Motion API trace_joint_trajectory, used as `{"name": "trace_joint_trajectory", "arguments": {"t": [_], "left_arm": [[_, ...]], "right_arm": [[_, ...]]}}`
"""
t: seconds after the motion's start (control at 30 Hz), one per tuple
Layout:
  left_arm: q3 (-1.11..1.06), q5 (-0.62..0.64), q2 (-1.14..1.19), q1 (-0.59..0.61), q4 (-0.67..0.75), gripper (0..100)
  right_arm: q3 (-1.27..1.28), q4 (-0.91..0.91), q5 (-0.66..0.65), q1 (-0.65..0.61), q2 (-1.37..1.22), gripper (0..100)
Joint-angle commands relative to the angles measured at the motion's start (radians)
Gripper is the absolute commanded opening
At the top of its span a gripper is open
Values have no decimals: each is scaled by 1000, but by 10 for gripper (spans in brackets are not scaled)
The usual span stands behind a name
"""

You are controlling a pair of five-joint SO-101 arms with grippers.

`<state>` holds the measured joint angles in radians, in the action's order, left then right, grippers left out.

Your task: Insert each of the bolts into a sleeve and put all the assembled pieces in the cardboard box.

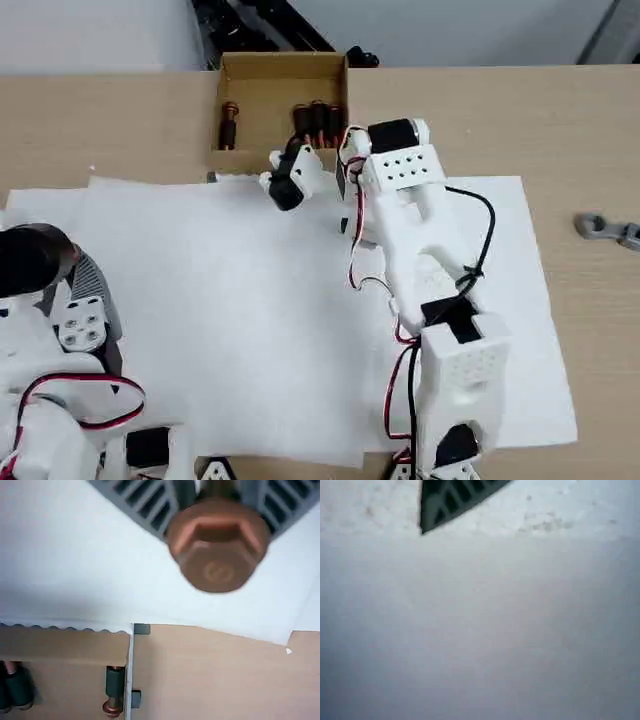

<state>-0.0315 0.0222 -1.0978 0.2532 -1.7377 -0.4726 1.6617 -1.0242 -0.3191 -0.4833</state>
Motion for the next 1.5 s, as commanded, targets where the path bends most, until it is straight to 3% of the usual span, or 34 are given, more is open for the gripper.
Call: {"name": "trace_joint_trajectory", "arguments": {"t": [0.0, 0.2, 0.83, 1.17, 1.47], "left_arm": [[-1, -5, 5, 5, 12, 6], [-4, -8, 5, 5, 14, 6], [-4, -9, 5, 5, 12, 6], [-4, -9, 0, 5, 11, 6], [-4, -9, -2, 5, 9, 6]], "right_arm": [[-28, -2, -6, -5, -19, 292], [-28, -4, -11, -4, -65, 415], [-28, -59, -9, 22, -208, 415], [-28, -54, -9, 22, -252, 167], [-28, -54, -5, 22, -278, 162]]}}
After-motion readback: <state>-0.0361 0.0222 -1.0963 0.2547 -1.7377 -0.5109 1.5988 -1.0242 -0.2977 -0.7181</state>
